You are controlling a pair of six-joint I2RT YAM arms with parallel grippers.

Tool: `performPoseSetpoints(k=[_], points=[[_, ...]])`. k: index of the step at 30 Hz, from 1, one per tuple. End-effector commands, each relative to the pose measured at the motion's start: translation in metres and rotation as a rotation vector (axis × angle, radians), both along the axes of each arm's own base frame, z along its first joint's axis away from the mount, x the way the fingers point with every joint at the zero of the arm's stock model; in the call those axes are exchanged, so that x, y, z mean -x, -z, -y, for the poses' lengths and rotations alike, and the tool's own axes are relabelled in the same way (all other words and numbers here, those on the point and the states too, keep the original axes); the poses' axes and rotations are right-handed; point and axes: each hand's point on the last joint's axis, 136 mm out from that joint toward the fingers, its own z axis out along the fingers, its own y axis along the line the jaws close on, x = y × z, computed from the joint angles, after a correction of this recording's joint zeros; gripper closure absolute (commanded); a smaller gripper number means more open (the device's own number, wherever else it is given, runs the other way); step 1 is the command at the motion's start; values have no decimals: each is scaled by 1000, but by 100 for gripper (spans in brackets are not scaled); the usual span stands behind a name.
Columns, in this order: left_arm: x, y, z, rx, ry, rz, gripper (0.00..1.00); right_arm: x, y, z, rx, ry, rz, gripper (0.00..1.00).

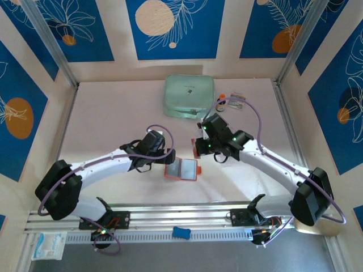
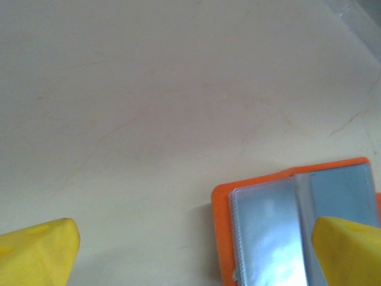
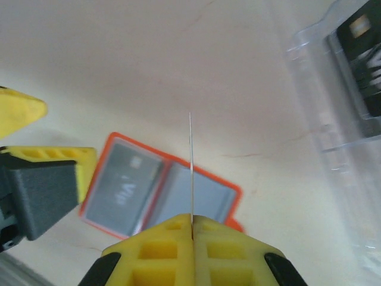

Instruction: Put the credit cards into the card holder

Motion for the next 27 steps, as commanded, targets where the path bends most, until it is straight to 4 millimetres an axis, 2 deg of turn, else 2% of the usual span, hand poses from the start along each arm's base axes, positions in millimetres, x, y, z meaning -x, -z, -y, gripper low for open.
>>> performPoseSetpoints(k=[1,7,13,18,27], points=[[2,-4,-6,-86,34,6,0,-2,-23,-31,-330,67,3,100],[10,3,-12,-154,39,11,0,6,4,-26,-506,162,4,100],[12,7,-3,-174,58,14,0,15,32,-17,-526,236,-3,100],[11,13,3,-220,80,20,0,19,46,-14,-532,265,-9,100],[13,24,-15,-295,30,22,0,21,59,-13,-519,288,-17,100]])
